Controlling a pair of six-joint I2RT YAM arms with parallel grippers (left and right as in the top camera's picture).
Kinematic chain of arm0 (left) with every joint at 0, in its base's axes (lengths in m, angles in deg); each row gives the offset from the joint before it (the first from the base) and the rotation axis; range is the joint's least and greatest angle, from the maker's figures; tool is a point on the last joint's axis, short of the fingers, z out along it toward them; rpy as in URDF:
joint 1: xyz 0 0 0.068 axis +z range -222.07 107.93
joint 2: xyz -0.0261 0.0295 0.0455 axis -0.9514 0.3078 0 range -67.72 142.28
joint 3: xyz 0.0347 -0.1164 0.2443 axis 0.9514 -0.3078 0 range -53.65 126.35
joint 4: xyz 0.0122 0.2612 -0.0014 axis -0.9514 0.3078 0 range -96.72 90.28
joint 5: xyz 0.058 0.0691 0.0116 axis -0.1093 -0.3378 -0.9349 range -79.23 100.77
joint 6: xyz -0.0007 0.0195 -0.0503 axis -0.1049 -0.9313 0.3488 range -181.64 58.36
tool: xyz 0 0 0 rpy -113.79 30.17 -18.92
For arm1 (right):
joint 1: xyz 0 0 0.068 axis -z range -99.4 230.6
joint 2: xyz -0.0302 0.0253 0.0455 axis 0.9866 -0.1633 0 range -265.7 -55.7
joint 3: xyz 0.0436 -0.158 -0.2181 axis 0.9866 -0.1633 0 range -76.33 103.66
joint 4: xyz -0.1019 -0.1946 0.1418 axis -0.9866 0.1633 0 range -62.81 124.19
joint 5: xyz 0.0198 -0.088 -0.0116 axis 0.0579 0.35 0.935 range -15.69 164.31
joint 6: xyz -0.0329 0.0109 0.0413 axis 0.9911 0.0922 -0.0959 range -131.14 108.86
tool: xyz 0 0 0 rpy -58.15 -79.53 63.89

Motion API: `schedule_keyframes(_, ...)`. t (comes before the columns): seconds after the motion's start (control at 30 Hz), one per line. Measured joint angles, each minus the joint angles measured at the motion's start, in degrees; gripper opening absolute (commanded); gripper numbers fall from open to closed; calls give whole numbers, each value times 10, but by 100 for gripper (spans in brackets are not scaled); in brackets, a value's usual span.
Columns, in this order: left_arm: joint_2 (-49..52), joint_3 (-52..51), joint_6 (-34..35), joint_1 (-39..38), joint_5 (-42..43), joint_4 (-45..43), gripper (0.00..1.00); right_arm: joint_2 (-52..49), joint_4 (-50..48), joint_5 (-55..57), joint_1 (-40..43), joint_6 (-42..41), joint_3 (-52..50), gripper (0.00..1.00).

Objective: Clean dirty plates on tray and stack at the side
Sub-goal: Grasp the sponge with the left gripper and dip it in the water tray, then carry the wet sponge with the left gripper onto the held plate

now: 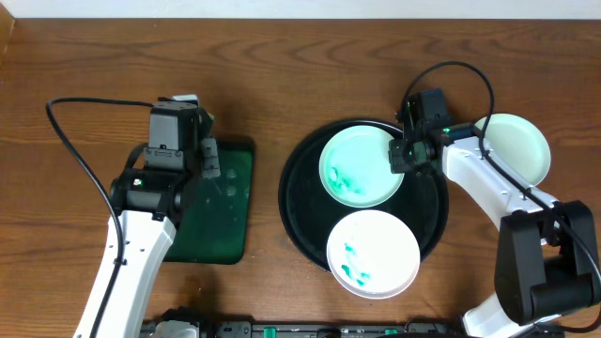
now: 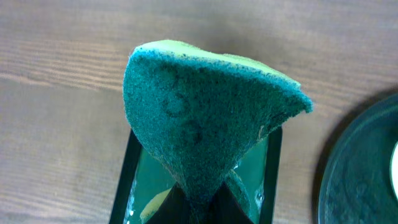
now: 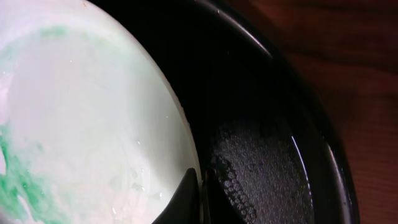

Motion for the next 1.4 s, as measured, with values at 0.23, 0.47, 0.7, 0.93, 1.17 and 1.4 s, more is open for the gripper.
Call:
schedule_keyframes(0.23,54,0,76,0,18,105,7,0,12,1,0,0,0,1)
schedule_keyframes(0.47,137,-1,112,0,95,116,7,0,19,1,0,0,0,1)
schedule_keyframes(0.7,155,11,114,0,212,102,7,0,21,1,0,0,0,1)
schedule_keyframes(0.93,193,52,114,-26,313,87,7,0,21,1,0,-1,0,1)
schedule_keyframes(1.17,277,116,118,-134,348,83,7,0,24,0,0,-1,0,1)
schedule_keyframes(1.4,350,201,130,-201,356,78,7,0,34,-5,-1,-1,0,1)
